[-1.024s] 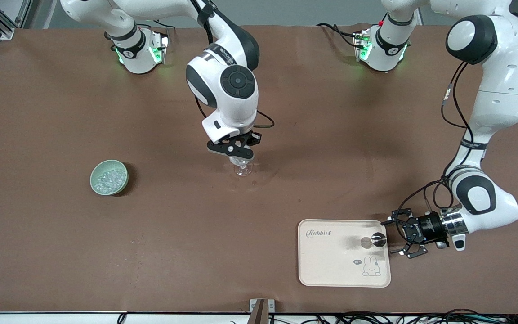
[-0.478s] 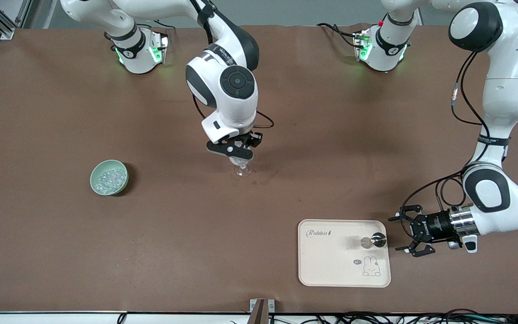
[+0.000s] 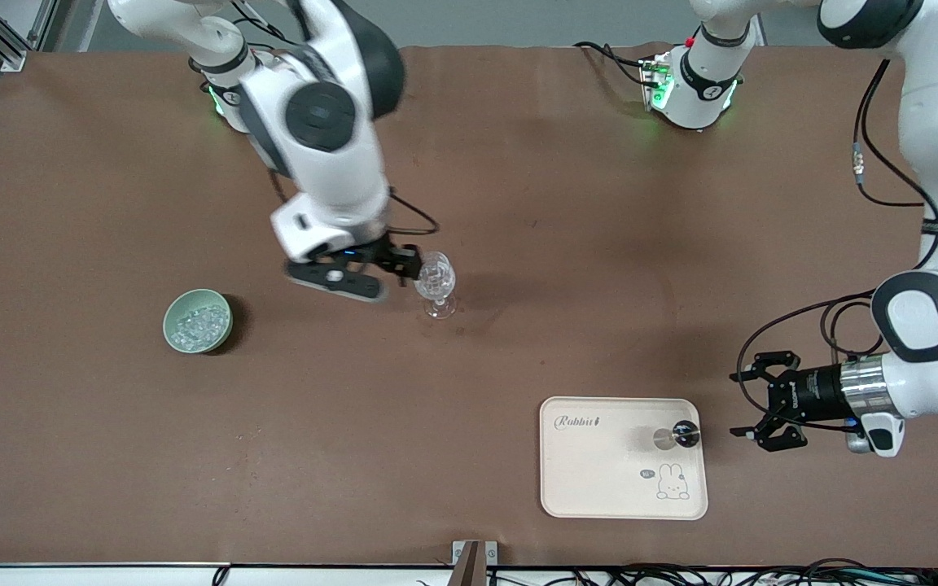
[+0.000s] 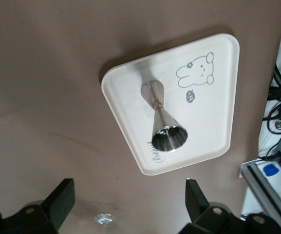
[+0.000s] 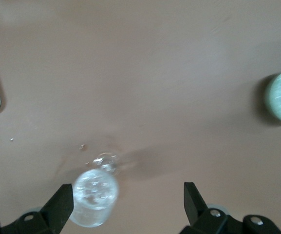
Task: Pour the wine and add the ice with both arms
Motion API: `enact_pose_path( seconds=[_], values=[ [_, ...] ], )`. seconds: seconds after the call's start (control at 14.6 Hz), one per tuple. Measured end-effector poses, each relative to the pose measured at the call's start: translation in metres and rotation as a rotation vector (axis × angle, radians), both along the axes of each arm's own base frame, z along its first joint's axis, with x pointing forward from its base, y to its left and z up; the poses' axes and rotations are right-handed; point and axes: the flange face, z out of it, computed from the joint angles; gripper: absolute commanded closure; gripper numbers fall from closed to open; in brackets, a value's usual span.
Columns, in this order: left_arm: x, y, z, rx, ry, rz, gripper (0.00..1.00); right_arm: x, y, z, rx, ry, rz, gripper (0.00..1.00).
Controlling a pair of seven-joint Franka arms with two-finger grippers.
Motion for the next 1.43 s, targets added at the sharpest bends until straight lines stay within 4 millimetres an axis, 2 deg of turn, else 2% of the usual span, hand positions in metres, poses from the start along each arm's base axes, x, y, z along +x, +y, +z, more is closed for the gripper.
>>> enact_pose_path(
  seconds=[0.2,0.34,0.55,0.75,0.89,1.02,1.16,1.43],
  values=[
    [-0.012,-0.031,0.048,0.17,-0.067,-0.168,0.0,0.004,-0.105,0.075,-0.006,-0.007,-0.032,0.0],
    [-0.023,-0.051,0.08,0.272,-0.12,-0.307,0.0,0.004,-0.174,0.107,-0.01,-0.012,-0.035,0.0],
    [-0.043,-0.061,0.133,0.353,-0.195,-0.476,0.0,0.005,-0.271,0.126,-0.025,0.013,-0.002,0.0],
    [-0.065,-0.058,0.186,0.429,-0.259,-0.65,0.0,0.0,-0.35,0.129,-0.037,0.042,0.052,0.0],
    [-0.083,-0.06,0.217,0.468,-0.284,-0.747,0.0,-0.007,-0.379,0.125,-0.036,0.059,0.077,0.0],
    [-0.1,-0.066,0.245,0.495,-0.313,-0.827,0.0,-0.013,-0.392,0.118,-0.019,0.064,0.073,0.0],
    [-0.118,-0.072,0.264,0.534,-0.334,-0.92,0.0,-0.017,-0.397,0.114,-0.006,0.067,0.075,0.0],
    [-0.162,-0.069,0.279,0.563,-0.341,-1.098,0.0,-0.02,-0.391,0.117,-0.004,0.064,0.088,0.0]
  ],
)
